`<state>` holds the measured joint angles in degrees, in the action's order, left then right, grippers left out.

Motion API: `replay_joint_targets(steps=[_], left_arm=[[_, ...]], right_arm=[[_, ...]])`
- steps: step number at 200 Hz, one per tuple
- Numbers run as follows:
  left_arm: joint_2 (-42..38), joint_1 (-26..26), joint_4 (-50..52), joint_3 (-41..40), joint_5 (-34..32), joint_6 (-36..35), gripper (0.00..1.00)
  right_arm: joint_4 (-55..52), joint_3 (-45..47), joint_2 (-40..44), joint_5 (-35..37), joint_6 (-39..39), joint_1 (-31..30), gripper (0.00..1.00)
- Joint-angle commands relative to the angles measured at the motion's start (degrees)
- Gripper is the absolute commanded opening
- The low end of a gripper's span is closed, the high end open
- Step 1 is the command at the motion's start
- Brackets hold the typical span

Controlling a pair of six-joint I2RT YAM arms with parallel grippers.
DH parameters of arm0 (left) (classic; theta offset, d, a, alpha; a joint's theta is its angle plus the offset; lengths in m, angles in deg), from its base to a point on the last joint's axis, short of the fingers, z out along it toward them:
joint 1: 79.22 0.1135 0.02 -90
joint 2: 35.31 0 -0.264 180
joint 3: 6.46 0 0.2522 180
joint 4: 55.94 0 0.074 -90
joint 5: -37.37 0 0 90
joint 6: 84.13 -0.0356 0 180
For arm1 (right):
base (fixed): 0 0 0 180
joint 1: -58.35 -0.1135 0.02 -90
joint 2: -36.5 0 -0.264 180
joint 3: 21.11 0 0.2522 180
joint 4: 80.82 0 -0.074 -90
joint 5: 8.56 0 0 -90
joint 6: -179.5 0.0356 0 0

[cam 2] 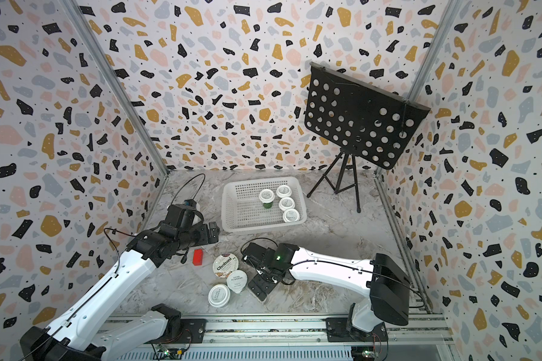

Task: Put the yogurt in the basket
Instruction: Pick up the yogurt from the center of the board.

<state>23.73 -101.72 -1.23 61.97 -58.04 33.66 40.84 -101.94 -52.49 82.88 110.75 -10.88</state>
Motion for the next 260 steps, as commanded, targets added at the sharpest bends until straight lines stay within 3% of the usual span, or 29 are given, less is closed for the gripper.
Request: replay_joint_targets(steps=[1,29,97,146,260], left_arm=[[-0.2,0.3,-0.4,-0.8,-0.5,-0.8,1.00],[-0.3,0.3,-0.5,-0.9,-0.4,-0.7,1.00],[-1.1,0.3,-0.5,-1.4,-0.3,-0.4,1.00],[-0.9,0.3,-0.5,-1.4,-0.6,-0.3,1.00],[-0.6,0.3,-0.5,-1.6,-0.4,-0.3,1.00]], right_arm=[[1.6,0.2,-1.0,2.0,0.3,-0.2,0.96],[1.9,0.1,-2.4,3.3,-0.4,0.8,0.89],[1.7,1.5,-1.4,4.4,-3.6,5.8,0.87],[-0.5,0.0,1.1,0.3,0.2,5.6,1.00],[1.0,0.0,-5.2,5.8,1.2,3.1,1.00]])
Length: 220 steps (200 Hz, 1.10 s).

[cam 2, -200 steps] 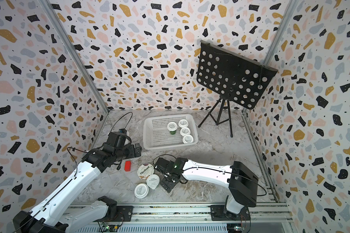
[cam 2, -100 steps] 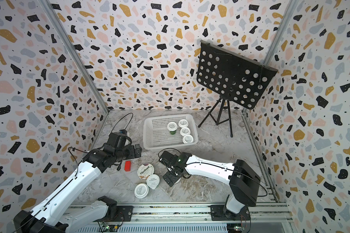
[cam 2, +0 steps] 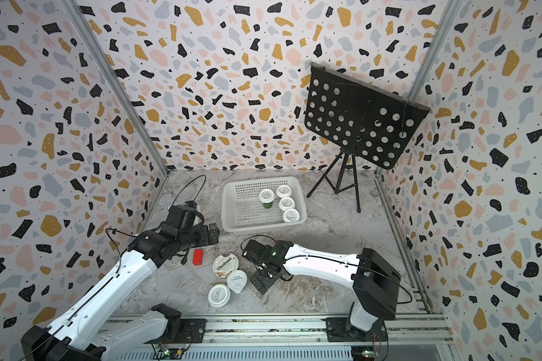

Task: Put the yogurt in the basket
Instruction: Pick up the yogurt from the center of the board.

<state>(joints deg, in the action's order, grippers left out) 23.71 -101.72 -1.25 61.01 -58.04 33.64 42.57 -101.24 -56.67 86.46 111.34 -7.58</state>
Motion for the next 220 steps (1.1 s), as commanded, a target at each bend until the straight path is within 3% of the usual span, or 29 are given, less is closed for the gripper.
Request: replay_joint_targets(steps=[1,120,220], left_arm=[[-0.5,0.3,-0.5,-0.6,-0.4,-0.3,1.00],[0.1,0.3,-0.6,-0.6,-0.5,0.0,1.00],[0.3,0.3,-0.6,0.2,-0.9,0.0,1.00]], right_arm=[[-0.6,-0.7,-1.0,2.2,0.7,-0.2,1.00],[0.8,0.1,-1.8,2.1,0.5,-0.4,0.80],[-1.9,-1.3,1.1,4.2,0.1,0.8,0.79]])
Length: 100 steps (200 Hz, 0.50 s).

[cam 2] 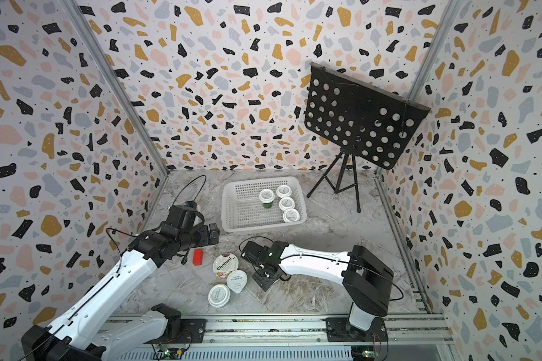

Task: Put the yogurt in the basket
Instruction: Pick up the yogurt from the center of the board.

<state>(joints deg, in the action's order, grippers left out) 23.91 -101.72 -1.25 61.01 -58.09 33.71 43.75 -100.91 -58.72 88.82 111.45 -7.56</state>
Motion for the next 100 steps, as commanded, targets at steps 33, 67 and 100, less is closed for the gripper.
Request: replay_joint_targets(steps=[33,67,100], left_arm=[[1.0,0.3,-0.6,1.3,-0.7,0.1,1.00],[2.5,0.3,-0.8,2.7,-1.1,0.1,1.00],[4.3,0.3,-0.8,4.1,-1.8,0.0,1.00]], right_arm=[[-6.8,-6.9,4.5,3.0,-3.2,4.1,0.78],[-11.1,-15.5,4.1,3.6,-7.3,9.3,0.79],[-14.2,-26.7,0.9,3.8,-11.5,13.9,0.79]])
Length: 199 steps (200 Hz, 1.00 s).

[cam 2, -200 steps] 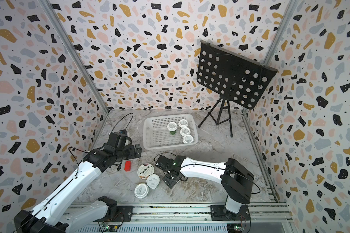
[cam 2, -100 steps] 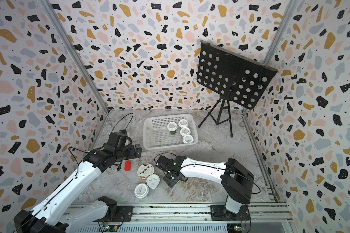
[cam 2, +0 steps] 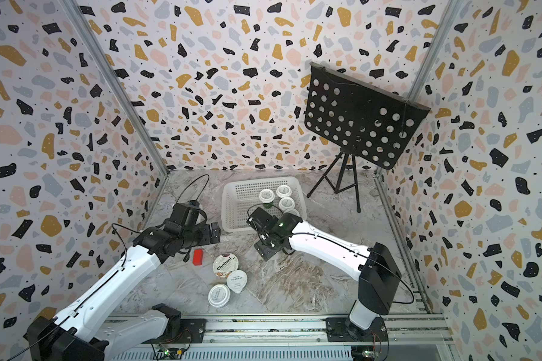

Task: Put the yogurt in the basket
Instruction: Pick up the yogurt from the center of the board, then place the yogurt in the basket.

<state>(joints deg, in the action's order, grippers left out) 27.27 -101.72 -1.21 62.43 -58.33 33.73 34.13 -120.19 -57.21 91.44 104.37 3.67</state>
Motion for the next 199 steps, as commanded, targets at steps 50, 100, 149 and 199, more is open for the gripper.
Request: replay_joint_targets(steps=[50,100,149,199], left_arm=[[4.7,0.4,-1.6,4.4,-2.0,-0.5,1.00],[8.2,0.5,-1.5,5.6,-0.8,-0.8,1.00],[9.3,0.5,-1.5,5.7,-0.1,-0.8,1.00],[9.3,0.5,-1.5,5.4,0.2,-0.7,1.00]], right_arm=[[-5.4,-23.7,-12.1,-0.7,-9.3,8.7,0.79],[-6.1,-34.7,-24.2,-3.3,-10.4,11.3,0.79],[-5.8,-38.4,-30.6,-3.7,-10.4,12.2,0.78],[-5.0,-40.7,-35.7,-2.9,-10.5,12.9,0.78]])
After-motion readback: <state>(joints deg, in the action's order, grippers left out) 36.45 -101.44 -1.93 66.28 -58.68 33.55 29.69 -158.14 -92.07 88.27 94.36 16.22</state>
